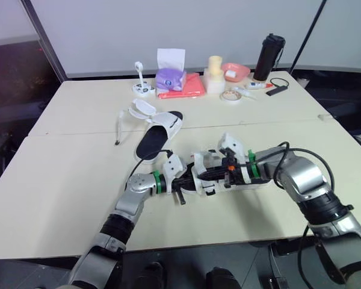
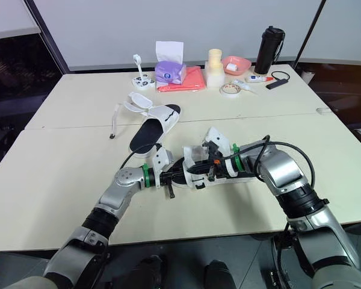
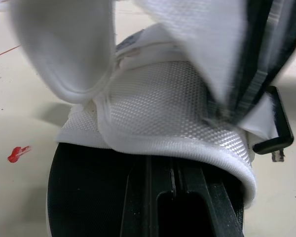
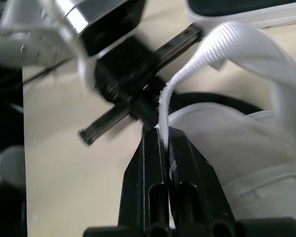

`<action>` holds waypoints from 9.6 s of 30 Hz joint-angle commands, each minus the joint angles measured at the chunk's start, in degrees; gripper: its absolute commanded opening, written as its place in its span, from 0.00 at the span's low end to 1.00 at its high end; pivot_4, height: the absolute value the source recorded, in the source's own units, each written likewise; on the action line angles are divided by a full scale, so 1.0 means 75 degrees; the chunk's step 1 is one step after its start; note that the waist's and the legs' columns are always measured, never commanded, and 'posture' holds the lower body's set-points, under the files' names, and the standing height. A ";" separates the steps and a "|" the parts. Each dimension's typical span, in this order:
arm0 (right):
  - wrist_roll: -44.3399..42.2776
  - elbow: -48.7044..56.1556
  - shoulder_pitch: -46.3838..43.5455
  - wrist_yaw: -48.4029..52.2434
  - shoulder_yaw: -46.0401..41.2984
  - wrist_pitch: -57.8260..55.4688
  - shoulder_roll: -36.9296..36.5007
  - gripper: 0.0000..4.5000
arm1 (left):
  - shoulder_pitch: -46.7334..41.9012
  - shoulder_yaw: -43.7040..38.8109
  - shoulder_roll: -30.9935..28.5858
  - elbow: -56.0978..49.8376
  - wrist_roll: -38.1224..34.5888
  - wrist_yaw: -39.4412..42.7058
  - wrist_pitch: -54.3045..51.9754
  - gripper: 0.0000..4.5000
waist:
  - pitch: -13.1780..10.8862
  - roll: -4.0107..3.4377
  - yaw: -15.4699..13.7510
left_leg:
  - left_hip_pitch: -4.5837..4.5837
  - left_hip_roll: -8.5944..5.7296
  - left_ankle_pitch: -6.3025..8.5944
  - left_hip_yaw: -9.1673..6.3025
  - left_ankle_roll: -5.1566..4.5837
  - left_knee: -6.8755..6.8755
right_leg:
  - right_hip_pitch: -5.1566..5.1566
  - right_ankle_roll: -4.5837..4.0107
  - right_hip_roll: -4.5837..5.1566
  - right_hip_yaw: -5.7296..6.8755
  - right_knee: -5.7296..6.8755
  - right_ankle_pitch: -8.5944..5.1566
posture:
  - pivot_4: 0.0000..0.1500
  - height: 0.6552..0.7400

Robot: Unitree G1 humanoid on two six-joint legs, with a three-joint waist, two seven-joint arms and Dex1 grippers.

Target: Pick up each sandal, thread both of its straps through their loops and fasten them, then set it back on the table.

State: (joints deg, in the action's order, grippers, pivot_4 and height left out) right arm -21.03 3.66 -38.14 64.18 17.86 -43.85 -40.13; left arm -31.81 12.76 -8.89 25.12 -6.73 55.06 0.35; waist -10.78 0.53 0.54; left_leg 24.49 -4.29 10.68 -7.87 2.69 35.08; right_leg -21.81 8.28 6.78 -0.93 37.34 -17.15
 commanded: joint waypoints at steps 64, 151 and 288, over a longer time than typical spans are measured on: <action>-0.1820 0.2949 0.2490 -0.2652 -0.1581 -0.2359 0.0630 0.99 | 0.0000 0.0241 0.0027 0.0185 0.0085 0.0131 0.0013 0.00 | 0.0003 0.0008 -0.0021 | -0.0010 0.0006 0.0002 -0.0012 -0.0003 -0.0002 | 0.0024 0.0000 0.0000 0.0007 -0.0026 0.0000 | 1.00 1.00; 0.2189 -0.4571 -0.2240 -0.2504 0.0333 0.1588 0.1560 0.66 | 0.0283 0.0448 0.0005 0.0110 0.0298 -0.0152 0.0077 0.00 | 0.0006 0.0000 0.0008 | -0.0037 0.0001 0.0004 -0.0001 -0.0003 -0.0002 | 0.0042 0.0000 -0.0003 0.0003 -0.0019 -0.0001 | 1.00 1.00; 0.2167 0.6181 0.3159 -0.2819 -0.4513 -0.3957 0.2934 0.99 | 0.2920 -0.1601 0.0487 -0.4723 0.0600 -0.6163 -0.0363 0.00 | 0.0002 -0.0013 -0.0096 | 0.0003 0.0017 -0.0011 0.0035 0.0016 -0.0012 | -0.0039 -0.0014 -0.0018 -0.0044 0.0031 0.0007 | 1.00 1.00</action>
State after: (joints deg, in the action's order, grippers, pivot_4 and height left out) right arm -1.06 44.96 -16.36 41.85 -11.36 -72.94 -19.25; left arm -9.51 1.15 -5.03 -8.86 -1.93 8.63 -3.39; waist -10.77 0.43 -0.18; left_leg 24.52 -4.17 10.61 -7.58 2.80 34.99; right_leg -22.11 8.18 6.66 -1.27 37.53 -17.09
